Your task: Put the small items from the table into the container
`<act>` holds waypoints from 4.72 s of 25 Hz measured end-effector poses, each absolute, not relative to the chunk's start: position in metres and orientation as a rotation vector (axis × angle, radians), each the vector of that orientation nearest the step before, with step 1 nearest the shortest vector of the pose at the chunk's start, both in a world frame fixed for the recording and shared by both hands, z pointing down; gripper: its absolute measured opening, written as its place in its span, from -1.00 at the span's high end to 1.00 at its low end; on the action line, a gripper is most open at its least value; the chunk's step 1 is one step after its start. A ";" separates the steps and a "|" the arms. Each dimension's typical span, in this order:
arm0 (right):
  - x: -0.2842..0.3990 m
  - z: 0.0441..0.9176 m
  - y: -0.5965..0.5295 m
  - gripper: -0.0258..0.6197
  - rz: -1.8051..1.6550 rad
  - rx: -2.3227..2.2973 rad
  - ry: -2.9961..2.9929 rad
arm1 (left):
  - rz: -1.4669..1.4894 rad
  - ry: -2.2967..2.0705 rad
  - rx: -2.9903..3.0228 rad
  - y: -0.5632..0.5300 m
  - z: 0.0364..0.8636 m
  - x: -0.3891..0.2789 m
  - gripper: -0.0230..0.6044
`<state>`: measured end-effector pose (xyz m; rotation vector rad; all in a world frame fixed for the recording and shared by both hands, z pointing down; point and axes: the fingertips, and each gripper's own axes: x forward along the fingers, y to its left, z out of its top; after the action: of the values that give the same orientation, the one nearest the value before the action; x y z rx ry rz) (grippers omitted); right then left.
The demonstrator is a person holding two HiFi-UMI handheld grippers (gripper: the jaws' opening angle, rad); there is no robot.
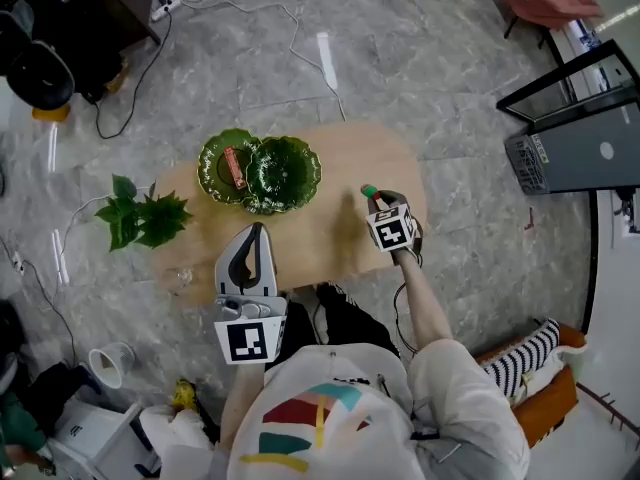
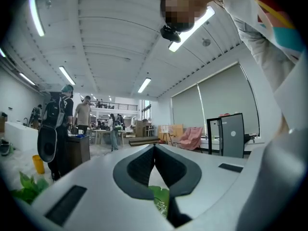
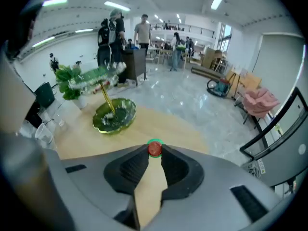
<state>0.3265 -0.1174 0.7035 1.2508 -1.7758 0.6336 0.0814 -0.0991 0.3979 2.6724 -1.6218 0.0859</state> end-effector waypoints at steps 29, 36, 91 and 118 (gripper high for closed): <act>0.092 0.390 -0.126 0.64 0.186 1.188 -2.498 | -0.302 -1.947 2.698 -0.104 0.268 -0.031 0.90; 0.113 0.487 -0.171 0.64 0.305 1.124 -2.290 | -0.274 -2.008 2.664 -0.090 0.271 -0.043 0.90; 0.083 0.264 -0.107 0.88 -0.136 1.579 -2.769 | -0.290 -2.156 2.621 -0.084 0.243 -0.069 0.90; 0.114 0.307 -0.131 0.13 0.063 1.609 -2.716 | -0.311 -2.142 2.490 -0.072 0.277 -0.101 0.90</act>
<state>0.1141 -0.1309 0.3072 1.6095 -2.7164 0.0627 -0.1010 -0.0725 0.2767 2.4901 -2.1416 -0.3110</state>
